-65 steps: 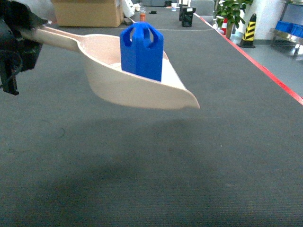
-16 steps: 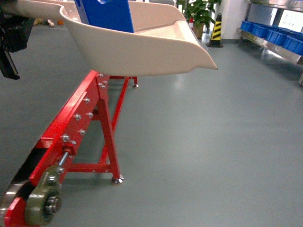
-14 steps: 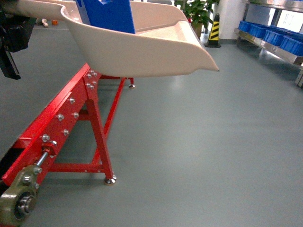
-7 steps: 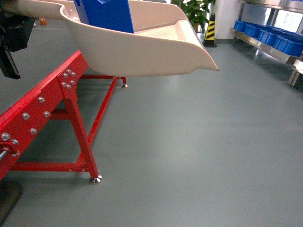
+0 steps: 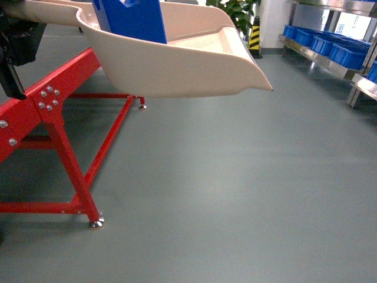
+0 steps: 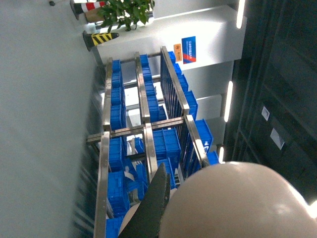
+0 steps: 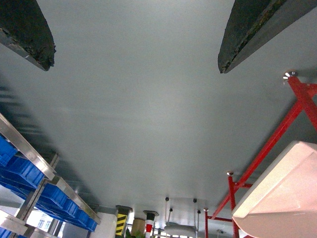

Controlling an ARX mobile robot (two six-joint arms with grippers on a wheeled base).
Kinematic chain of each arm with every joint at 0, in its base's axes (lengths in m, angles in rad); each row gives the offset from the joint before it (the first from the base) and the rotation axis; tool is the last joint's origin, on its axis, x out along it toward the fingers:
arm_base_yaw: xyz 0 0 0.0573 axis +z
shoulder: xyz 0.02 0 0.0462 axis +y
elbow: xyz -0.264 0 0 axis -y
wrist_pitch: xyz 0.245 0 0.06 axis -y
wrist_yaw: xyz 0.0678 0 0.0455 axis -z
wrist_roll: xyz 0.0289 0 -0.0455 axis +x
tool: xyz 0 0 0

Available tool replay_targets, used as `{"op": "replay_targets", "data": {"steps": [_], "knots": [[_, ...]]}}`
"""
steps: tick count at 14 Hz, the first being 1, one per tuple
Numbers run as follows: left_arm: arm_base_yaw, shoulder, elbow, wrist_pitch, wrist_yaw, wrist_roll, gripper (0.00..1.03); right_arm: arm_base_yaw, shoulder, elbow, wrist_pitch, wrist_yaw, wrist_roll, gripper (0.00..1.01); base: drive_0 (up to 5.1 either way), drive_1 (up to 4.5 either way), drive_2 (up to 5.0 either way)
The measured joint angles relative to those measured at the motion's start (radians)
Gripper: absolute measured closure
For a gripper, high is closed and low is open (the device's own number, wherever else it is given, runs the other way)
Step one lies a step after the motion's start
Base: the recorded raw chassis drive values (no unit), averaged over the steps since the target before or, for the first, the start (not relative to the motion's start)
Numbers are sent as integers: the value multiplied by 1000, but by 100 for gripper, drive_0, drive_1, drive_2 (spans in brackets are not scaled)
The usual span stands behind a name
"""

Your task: Place part in tray to right shelf

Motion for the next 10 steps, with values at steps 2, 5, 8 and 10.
{"op": "replay_targets", "data": {"steps": [2,5,8,10], "knots": [[0,0,0,1,1,0,89,0,0,0,1,0,0,3,496,-249,-249],[0,0,0,3,0,-1,89,0,0,0,2,-1,0,3,496,-250,-250],[-13,0,0,-3,10,0,89,0,-5,0,-1,1,2,3,6,150,-138],[0,-4,0,3,-4,0,89,0,-5,0,0,1,2,3,4,434,-426]]}}
